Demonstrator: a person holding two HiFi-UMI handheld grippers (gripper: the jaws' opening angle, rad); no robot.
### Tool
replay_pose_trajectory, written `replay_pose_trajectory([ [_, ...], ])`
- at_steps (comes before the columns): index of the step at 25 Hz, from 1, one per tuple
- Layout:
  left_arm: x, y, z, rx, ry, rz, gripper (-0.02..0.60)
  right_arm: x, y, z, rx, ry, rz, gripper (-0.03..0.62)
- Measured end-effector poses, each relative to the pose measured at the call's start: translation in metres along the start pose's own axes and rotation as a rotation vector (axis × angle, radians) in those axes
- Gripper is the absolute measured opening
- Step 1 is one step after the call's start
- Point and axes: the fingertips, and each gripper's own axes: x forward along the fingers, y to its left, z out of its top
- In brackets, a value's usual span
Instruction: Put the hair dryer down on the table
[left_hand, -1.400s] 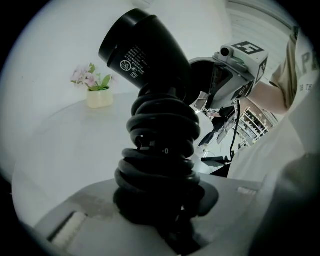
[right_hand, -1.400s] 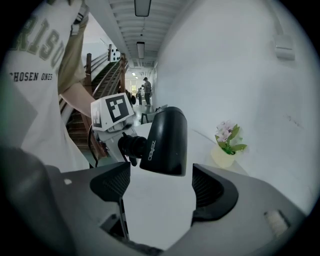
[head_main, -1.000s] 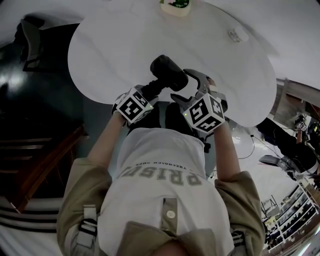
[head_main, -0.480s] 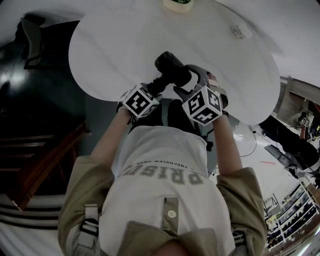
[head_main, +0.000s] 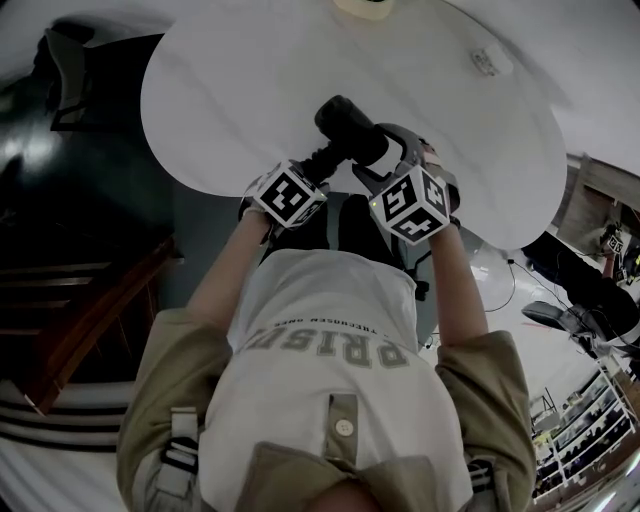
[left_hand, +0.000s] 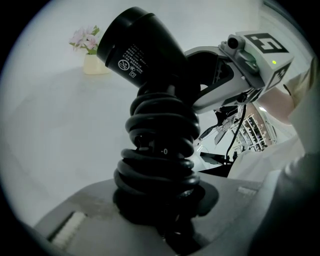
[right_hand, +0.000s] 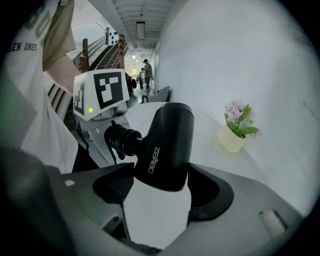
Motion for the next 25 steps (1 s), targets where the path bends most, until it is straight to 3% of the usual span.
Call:
replay_pose_trajectory([
  [11, -0.004, 0.022, -0.007, 0.023, 0.019, 0.073, 0.114, 0.003, -0.001, 0.013, 0.065, -0.082, -0.018, 0.336],
  [15, 0.001, 0.024, -0.015, 0.005, 0.066, 0.087, 0.115, 0.007, -0.004, 0.011, 0.090, -0.078, -0.014, 0.336],
  [25, 0.008, 0.036, -0.022, 0.060, 0.175, 0.144, 0.123, 0.023, -0.006, 0.000, 0.204, -0.040, 0.058, 0.334],
])
